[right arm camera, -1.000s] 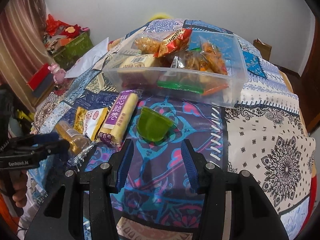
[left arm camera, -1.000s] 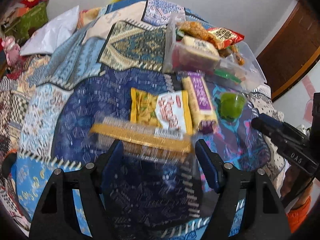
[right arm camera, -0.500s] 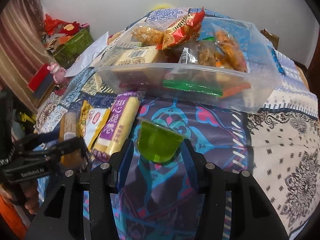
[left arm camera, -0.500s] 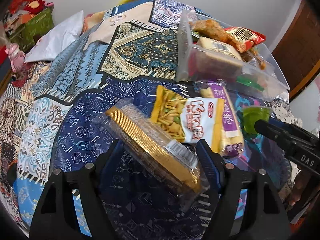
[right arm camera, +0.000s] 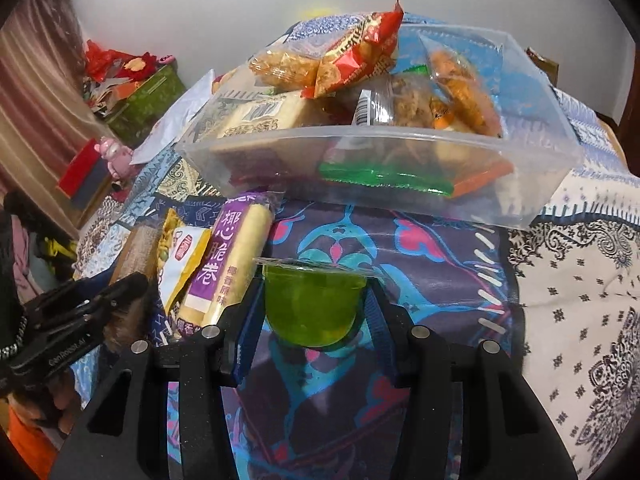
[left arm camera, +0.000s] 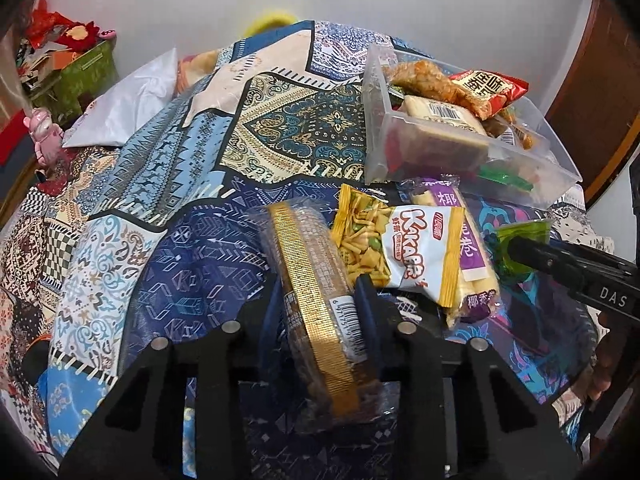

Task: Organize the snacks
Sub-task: 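Grasp the long gold wafer pack with the left gripper while the right grasps the green jelly cup, then lower the wafer pack into the box with the left gripper while the right lowers the jelly cup in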

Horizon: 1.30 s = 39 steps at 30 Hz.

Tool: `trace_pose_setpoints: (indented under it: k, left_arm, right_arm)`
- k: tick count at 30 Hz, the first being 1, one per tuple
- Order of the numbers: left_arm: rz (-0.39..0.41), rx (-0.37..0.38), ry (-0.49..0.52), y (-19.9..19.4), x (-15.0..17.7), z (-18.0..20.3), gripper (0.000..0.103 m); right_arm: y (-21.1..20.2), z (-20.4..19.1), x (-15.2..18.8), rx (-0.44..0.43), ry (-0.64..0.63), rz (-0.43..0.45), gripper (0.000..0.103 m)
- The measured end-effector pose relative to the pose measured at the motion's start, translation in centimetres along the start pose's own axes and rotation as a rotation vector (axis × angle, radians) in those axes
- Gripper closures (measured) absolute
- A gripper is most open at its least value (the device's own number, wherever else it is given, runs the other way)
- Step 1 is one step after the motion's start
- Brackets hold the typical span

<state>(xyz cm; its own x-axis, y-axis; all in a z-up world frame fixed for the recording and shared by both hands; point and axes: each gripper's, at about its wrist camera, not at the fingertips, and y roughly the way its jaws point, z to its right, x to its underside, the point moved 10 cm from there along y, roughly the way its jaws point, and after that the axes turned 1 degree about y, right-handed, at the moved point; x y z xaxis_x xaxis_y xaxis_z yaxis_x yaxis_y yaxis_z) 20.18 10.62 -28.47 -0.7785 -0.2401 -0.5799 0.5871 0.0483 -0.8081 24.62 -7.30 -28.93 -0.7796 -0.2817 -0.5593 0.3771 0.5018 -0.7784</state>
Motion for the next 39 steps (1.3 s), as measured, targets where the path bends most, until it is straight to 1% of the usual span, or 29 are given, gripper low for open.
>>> trace_pose_setpoints:
  k: [4,6,7,10,15,22,26,32,39]
  left_arm:
    - [0.010,0.001,0.001,-1.0,0.0,-0.1,0.070]
    - [0.030,-0.010,0.013,-1.9,-0.2,0.2,0.070]
    - [0.040,-0.012,0.015,-2.4,-0.3,0.2,0.070]
    - [0.065,-0.005,0.014,-3.4,-1.0,0.5,0.071]
    - [0.131,0.014,0.038,-5.6,-3.2,1.9,0.071]
    - [0.198,0.056,0.069,-7.7,-6.1,4.5,0.071]
    - [0.222,0.091,0.082,-8.1,-7.9,6.1,0.071]
    - [0.268,0.121,0.104,-8.3,-11.2,8.6,0.071]
    - [0.283,0.154,0.121,-6.8,-14.6,11.3,0.071]
  right_arm:
    - [-1.1,0.3,-0.5,-0.003,0.006,0.030,0.057]
    - [-2.4,0.3,-1.1,-0.004,0.007,0.064,0.057]
    - [-2.4,0.3,-1.1,-0.004,0.007,0.064,0.057]
    - [-4.0,0.3,-1.7,-0.005,0.009,0.104,0.057]
    - [-5.9,0.3,-3.0,0.012,0.004,0.167,0.057]
    - [-7.1,0.5,-4.1,0.012,0.005,0.208,0.057]
    - [-7.9,0.7,-4.9,0.027,0.001,0.236,0.057]
    - [-9.1,2.2,-6.6,0.048,0.013,0.275,0.057]
    - [-10.0,4.6,-9.0,0.074,0.048,0.321,0.057]
